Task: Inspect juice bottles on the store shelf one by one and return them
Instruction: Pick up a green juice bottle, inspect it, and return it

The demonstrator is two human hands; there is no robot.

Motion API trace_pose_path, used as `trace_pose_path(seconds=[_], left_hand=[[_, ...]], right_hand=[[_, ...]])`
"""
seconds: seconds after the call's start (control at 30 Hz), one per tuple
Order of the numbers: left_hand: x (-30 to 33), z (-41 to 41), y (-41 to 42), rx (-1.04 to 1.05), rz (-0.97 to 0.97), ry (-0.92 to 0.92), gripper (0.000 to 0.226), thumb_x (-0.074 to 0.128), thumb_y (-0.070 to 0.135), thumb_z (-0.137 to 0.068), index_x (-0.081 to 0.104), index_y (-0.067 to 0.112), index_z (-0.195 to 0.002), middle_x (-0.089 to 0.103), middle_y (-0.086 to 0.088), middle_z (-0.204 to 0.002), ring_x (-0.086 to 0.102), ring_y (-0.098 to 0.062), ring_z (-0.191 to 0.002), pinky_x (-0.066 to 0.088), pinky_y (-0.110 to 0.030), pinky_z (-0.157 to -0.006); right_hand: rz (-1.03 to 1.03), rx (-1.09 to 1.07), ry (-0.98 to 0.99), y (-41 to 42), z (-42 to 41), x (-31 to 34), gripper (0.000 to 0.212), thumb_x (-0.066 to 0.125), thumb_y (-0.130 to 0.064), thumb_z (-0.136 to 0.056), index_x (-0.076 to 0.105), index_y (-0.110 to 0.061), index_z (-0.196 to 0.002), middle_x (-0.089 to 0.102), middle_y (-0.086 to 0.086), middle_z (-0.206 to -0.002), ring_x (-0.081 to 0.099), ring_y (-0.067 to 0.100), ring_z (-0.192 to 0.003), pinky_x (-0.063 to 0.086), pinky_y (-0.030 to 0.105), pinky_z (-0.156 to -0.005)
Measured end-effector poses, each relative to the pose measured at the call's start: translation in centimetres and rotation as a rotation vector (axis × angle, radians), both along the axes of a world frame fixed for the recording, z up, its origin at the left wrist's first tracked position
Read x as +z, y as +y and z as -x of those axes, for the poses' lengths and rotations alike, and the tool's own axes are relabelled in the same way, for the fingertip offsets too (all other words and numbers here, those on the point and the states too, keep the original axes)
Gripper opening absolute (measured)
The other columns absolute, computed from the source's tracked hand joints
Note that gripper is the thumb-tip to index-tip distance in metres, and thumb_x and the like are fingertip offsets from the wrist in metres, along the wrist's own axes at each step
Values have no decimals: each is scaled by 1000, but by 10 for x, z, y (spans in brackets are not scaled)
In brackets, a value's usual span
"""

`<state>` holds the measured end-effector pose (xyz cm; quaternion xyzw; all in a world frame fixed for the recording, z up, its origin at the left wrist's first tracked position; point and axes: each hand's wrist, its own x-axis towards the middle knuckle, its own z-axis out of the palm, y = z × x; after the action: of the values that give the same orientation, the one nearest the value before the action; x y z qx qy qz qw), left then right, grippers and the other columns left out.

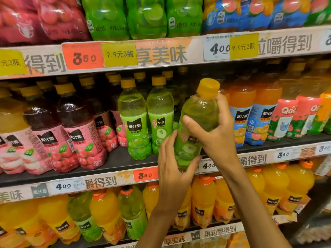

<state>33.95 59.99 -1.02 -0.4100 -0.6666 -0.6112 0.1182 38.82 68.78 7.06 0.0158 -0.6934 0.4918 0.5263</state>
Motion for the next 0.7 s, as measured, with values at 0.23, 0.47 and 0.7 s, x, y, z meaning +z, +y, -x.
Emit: trace_pose_path(seconds=[0.23, 0.47, 0.7], left_hand=[[23, -15, -35, -342, -58, -315, 46, 69, 37, -70, 53, 41, -114, 67, 25, -104, 65, 4, -95, 49, -9, -74], [24, -30, -78, -574, 72, -643, 40, 61, 54, -70, 69, 35, -105, 73, -2, -102, 67, -25, -98, 56, -40, -79], [21, -37, -106, -526, 107, -800, 50, 56, 64, -75, 67, 32, -112, 72, -7, -106, 69, -23, -98, 57, -36, -77]], right_hand=[[310, 241, -26, -21, -15, 21, 44, 71, -32, -78, 58, -11, -113, 68, -2, -95, 65, 14, -91, 52, 28, -78], [677, 642, -80, -35, -15, 18, 49, 51, -48, -87, 59, -9, -113, 72, 10, -96, 70, 25, -87, 58, 36, -76], [732, 472, -136, -56, -19, 9, 38, 63, -43, -79, 67, -12, -100, 68, 10, -95, 62, 32, -98, 51, 38, -82]])
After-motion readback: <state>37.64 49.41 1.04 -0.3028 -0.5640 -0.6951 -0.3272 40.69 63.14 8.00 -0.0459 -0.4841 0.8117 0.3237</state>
